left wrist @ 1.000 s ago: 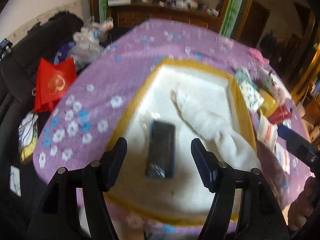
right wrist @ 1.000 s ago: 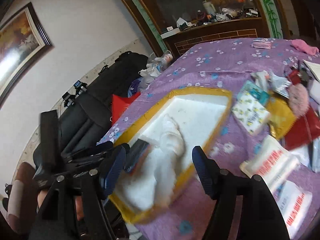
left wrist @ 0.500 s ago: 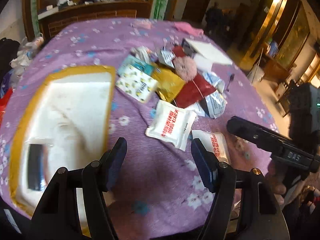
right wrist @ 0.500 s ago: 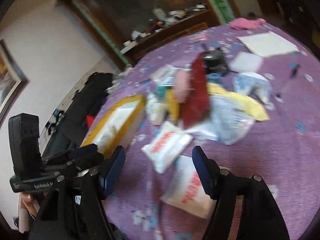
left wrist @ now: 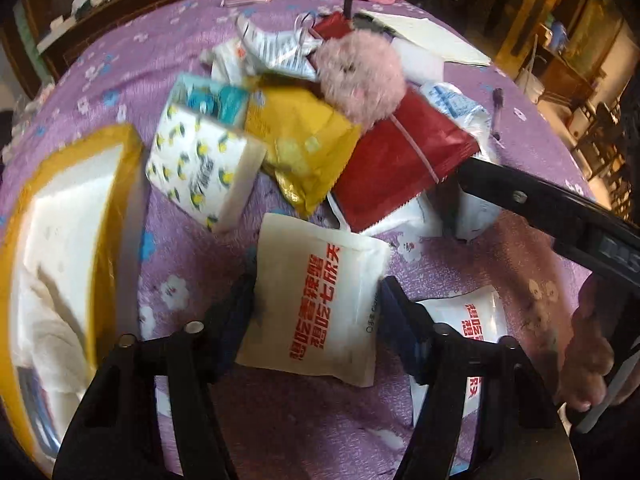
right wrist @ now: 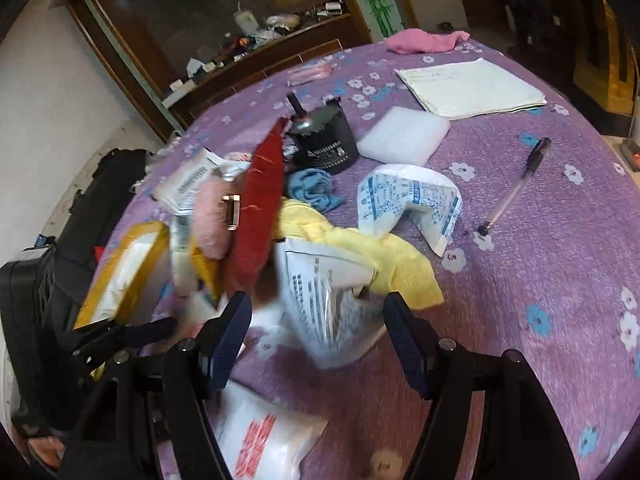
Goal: Organize soft objects
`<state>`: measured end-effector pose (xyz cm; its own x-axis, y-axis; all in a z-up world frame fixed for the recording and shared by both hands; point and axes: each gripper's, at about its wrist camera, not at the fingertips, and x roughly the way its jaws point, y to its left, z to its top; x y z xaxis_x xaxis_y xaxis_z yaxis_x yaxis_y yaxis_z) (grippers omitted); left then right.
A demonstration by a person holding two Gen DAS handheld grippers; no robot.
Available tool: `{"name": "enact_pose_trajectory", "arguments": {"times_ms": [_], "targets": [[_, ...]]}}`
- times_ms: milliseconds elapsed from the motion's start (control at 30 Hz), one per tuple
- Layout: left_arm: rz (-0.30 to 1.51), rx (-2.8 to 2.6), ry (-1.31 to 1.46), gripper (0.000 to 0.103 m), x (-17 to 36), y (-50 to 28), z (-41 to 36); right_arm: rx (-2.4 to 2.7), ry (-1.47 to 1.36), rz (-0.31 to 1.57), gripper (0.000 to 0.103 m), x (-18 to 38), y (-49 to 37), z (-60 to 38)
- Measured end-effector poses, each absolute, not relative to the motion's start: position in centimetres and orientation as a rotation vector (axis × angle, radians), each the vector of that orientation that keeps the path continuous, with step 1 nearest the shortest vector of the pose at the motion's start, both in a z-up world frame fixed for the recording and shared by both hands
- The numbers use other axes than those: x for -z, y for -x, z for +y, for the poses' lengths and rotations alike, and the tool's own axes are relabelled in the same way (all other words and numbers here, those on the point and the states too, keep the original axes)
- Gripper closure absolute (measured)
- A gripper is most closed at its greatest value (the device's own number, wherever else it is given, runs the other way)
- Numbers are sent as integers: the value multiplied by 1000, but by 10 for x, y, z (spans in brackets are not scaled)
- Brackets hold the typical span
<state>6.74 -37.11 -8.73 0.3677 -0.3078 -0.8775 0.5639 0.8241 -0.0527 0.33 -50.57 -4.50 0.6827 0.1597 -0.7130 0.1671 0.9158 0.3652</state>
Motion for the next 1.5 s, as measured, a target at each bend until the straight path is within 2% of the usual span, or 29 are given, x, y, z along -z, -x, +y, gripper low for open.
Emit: {"name": "enact_pose_trajectory", "arguments": {"times_ms": [33,67,133,200,300,600,733,900,1167,1500], "targets": [[1047,578,-268,42,88,-64,-370,0,-424,830,49,48,-1,-506],[1034,581,-277,43,87,-59,-368,-10,-417,834,54,50,-2,-505],[1023,584,-267,56,85,-54,-364,15,-410,824,62,52,2,-505],[1036,589,-236,56,84,-48,-358,24,-422,815,71,51,8,-506],[1025,597,-203,61,81,-41,-350,1,-454,796,75,49,21,-507],[971,632,-28,62,45,-21,-305,-62,-473,711,76,17,58,-482],[889,563,37,62,7,-15,-258,-188,-432,702,76,0,56,-441],[848,413,136,62,-14,-35,-191,-359,-388,739,76,-9,27,-375],[841,266,168,62,1,-74,-134,-388,-226,830,76,-4,-30,-285],[931,227,107,62,42,-107,-138,-326,-126,870,76,13,-60,-257]]}}
